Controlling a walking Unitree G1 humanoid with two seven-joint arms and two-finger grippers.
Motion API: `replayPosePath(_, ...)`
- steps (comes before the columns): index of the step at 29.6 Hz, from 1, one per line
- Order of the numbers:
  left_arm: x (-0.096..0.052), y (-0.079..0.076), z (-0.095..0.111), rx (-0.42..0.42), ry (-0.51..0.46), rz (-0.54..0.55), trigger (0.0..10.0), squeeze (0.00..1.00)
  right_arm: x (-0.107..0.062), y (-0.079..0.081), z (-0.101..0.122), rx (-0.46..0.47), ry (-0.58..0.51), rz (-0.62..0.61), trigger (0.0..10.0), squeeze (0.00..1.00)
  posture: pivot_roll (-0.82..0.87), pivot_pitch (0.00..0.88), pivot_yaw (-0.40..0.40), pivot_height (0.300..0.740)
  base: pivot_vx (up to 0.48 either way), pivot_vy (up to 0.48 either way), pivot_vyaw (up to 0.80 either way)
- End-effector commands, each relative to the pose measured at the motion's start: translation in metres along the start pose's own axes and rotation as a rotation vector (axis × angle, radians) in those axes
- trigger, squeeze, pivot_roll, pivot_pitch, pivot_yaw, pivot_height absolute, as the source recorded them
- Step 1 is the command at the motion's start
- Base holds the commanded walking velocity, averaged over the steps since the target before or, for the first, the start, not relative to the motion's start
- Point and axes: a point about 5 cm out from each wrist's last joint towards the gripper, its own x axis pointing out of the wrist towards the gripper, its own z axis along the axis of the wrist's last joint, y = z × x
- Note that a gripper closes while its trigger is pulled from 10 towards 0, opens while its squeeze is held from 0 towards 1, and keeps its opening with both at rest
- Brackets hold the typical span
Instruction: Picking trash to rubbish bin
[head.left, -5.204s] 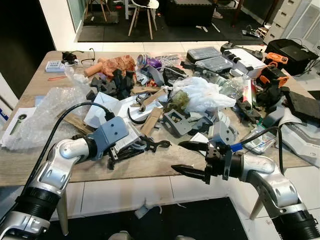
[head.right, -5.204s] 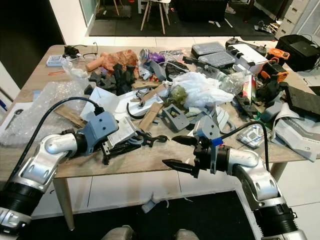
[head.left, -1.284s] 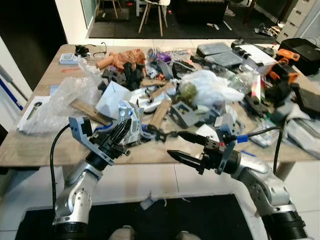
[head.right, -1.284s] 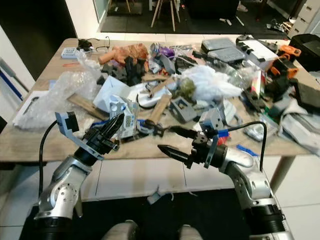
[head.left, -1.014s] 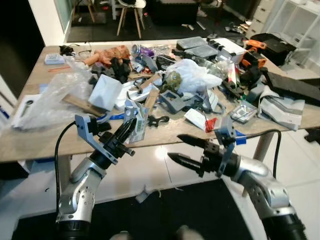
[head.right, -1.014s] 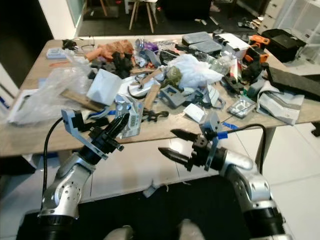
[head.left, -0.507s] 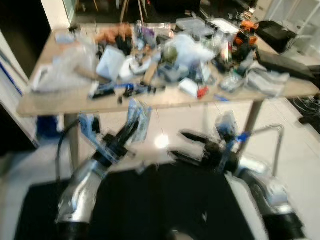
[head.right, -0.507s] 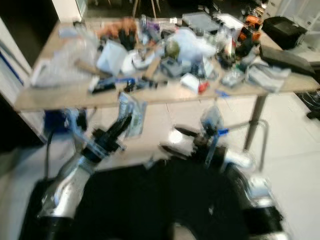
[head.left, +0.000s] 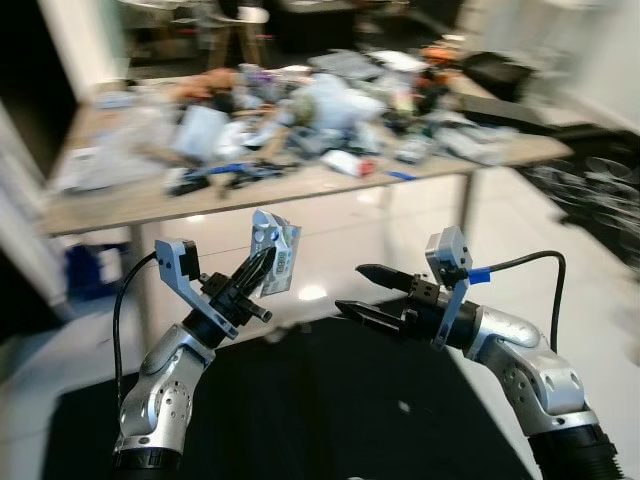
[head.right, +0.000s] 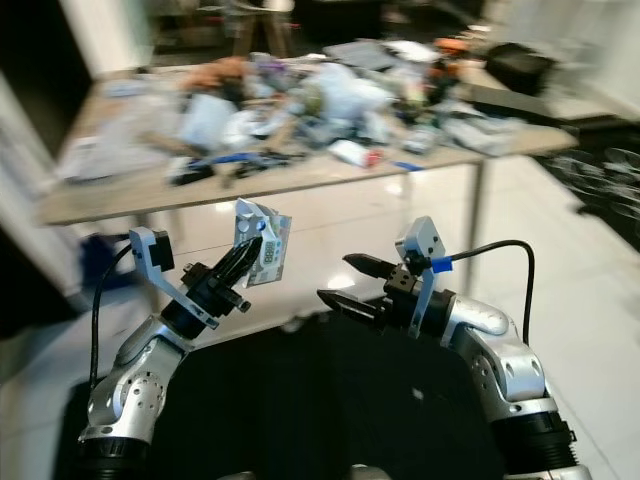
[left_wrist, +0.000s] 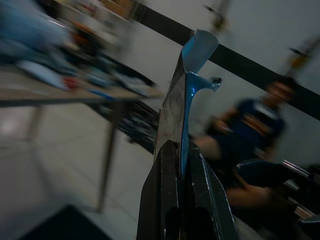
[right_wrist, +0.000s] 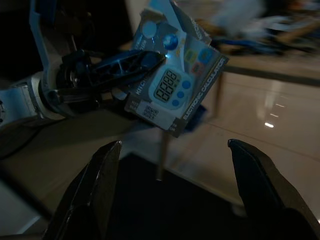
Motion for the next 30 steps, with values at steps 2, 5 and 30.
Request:
replayPosePath(2, 0.0002, -0.0001, 0.0009, 0.01, 0.003, -0.011, 10.0, 0.0, -0.0007, -0.0001, -0.0035, 0.009, 0.024, -0.004, 10.0, 0.0, 0.0, 0.0, -0.024, 0.74, 0.0, 0.0, -0.8)
replayPosePath(5, 0.0006, -0.0005, 0.0006, 0.018, 0.008, -0.018, 10.0, 0.0, -0.0009, -0.0007, -0.0043, 0.009, 0.027, -0.006, 10.0, 0.0, 0.0, 0.0, -0.024, 0.74, 0.0, 0.0, -0.8)
replayPosePath(30, 0.0024, -0.0017, -0.0014, 0.027, 0.029, -0.053, 10.0, 0.0, -0.0006, -0.0027, -0.0112, 0.004, 0.042, -0.007, 10.0, 0.0, -0.01, 0.0, -0.027, 0.74, 0.0, 0.0, -0.8)
